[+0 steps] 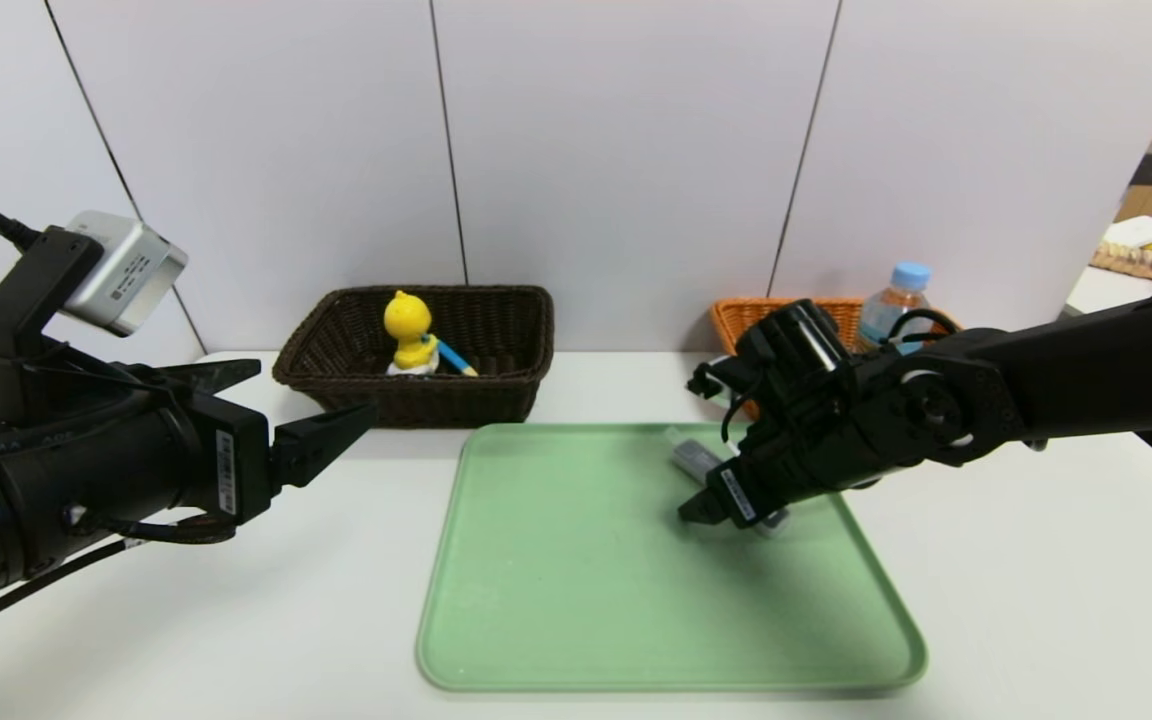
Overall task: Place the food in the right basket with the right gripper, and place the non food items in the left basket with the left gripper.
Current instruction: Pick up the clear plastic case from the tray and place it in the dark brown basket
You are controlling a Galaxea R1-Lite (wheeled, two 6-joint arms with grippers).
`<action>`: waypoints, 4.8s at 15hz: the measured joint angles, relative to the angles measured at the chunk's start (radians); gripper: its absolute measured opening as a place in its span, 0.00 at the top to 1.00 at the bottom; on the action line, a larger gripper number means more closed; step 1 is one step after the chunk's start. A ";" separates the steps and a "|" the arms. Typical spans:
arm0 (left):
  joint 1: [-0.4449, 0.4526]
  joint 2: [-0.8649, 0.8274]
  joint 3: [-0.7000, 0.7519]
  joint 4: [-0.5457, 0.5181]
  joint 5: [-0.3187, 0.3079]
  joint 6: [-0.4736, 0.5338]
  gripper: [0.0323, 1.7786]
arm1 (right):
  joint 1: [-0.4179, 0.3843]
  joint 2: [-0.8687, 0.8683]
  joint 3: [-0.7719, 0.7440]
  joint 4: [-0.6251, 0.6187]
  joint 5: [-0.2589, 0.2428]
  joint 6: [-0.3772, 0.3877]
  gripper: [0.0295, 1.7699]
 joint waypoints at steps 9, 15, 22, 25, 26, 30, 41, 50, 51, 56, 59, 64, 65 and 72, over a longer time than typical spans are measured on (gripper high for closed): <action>0.000 0.000 -0.003 0.000 0.000 0.000 0.05 | -0.003 -0.001 0.003 0.002 -0.001 0.000 0.04; 0.000 0.000 -0.004 0.000 0.000 0.001 0.05 | -0.005 -0.006 0.003 0.005 -0.002 0.001 0.50; 0.000 -0.007 -0.002 0.003 0.000 0.002 0.05 | -0.004 -0.015 0.005 0.007 0.000 0.000 0.70; 0.000 -0.008 0.000 0.003 0.000 0.001 0.05 | 0.026 -0.055 0.004 0.013 0.001 0.000 0.70; 0.000 -0.008 0.001 0.003 0.000 0.001 0.05 | 0.047 -0.078 0.000 0.006 -0.001 0.001 0.70; -0.006 -0.006 0.000 0.003 0.001 0.001 0.05 | 0.150 -0.134 -0.110 -0.093 -0.083 0.007 0.70; -0.011 -0.003 0.005 0.025 0.011 0.000 0.05 | 0.242 0.204 -0.657 -0.584 -0.134 0.077 0.70; -0.011 0.008 0.017 0.040 0.013 0.000 0.05 | 0.267 0.447 -0.704 -0.868 -0.161 0.079 0.70; -0.011 0.009 0.017 0.040 0.013 0.002 0.05 | 0.266 0.466 -0.704 -0.883 -0.161 0.079 0.70; -0.011 0.013 0.020 0.040 0.011 0.006 0.05 | 0.264 0.524 -0.704 -0.908 -0.160 0.077 0.70; -0.012 0.016 0.021 0.040 0.010 0.006 0.05 | 0.263 0.539 -0.704 -0.909 -0.159 0.072 0.59; -0.011 0.017 0.020 0.037 0.009 0.006 0.05 | 0.256 0.544 -0.704 -0.910 -0.158 0.074 0.32; -0.011 0.017 0.020 0.034 0.009 0.006 0.05 | 0.255 0.539 -0.703 -0.909 -0.159 0.075 0.29; 0.011 0.006 -0.084 0.056 0.009 0.011 0.05 | 0.227 0.266 -0.700 -0.673 -0.161 0.020 0.14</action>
